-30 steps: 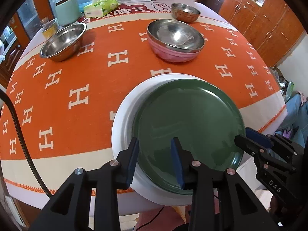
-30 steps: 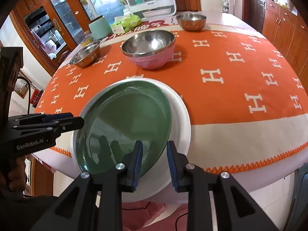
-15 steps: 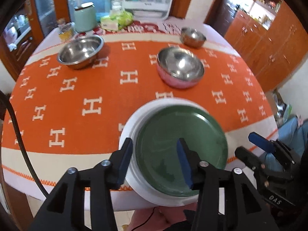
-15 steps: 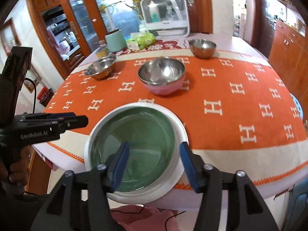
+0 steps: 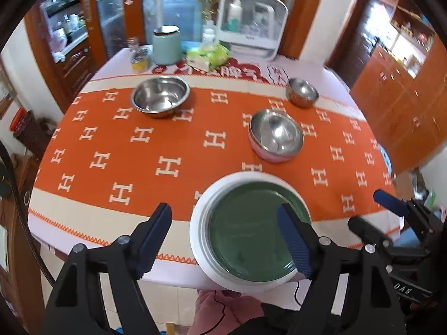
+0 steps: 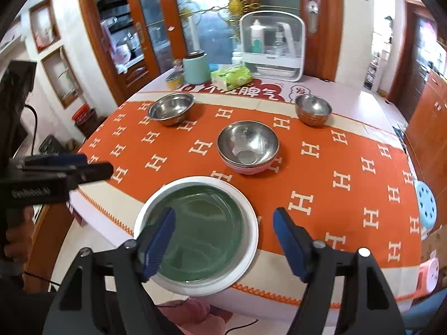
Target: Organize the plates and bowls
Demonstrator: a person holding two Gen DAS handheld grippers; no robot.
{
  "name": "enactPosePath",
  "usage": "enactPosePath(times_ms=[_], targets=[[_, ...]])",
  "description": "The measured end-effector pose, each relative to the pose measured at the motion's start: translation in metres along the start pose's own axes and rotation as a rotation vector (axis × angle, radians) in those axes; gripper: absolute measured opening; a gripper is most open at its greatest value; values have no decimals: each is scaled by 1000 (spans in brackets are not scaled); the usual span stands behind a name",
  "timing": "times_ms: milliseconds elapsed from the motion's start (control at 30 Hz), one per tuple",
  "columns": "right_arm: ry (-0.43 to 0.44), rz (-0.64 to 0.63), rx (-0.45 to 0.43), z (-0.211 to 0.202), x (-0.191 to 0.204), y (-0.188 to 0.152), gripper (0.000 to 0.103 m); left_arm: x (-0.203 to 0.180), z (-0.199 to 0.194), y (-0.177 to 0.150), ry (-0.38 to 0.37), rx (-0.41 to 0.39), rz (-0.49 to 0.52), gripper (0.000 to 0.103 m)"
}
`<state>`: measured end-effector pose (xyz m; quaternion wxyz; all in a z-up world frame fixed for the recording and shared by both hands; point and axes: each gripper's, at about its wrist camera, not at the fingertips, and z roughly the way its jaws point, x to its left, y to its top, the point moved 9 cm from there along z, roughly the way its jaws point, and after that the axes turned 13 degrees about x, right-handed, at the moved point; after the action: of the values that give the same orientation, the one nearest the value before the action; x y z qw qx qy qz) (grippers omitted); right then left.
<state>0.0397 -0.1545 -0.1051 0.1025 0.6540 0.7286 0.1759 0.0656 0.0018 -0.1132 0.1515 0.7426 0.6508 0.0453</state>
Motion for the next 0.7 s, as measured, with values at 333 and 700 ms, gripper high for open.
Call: enactPosePath(times_ms=[333, 700], targets=[[-34, -76, 9, 0, 10, 21, 76, 22, -21, 10, 47, -47, -71, 77], [-70, -67, -26, 8, 45, 72, 76, 62, -35, 67, 73, -132, -7, 78]])
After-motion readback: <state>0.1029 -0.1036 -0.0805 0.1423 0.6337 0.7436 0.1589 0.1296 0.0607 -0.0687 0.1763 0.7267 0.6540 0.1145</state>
